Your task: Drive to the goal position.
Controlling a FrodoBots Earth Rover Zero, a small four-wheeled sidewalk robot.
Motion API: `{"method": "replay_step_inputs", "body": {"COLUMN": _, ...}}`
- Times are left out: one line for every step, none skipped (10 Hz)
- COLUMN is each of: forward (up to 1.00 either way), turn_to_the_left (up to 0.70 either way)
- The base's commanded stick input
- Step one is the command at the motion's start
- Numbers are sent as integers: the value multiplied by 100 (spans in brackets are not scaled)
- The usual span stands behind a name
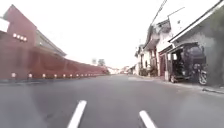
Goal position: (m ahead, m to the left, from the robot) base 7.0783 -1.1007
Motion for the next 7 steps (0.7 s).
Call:
{"method": "replay_step_inputs", "body": {"forward": 100, "turn_to_the_left": 0}}
{"method": "replay_step_inputs", "body": {"forward": 100, "turn_to_the_left": 0}}
{"method": "replay_step_inputs", "body": {"forward": 100, "turn_to_the_left": 0}}
{"method": "replay_step_inputs", "body": {"forward": 100, "turn_to_the_left": 0}}
{"method": "replay_step_inputs", "body": {"forward": 100, "turn_to_the_left": 0}}
{"method": "replay_step_inputs", "body": {"forward": 100, "turn_to_the_left": 0}}
{"method": "replay_step_inputs", "body": {"forward": 100, "turn_to_the_left": 0}}
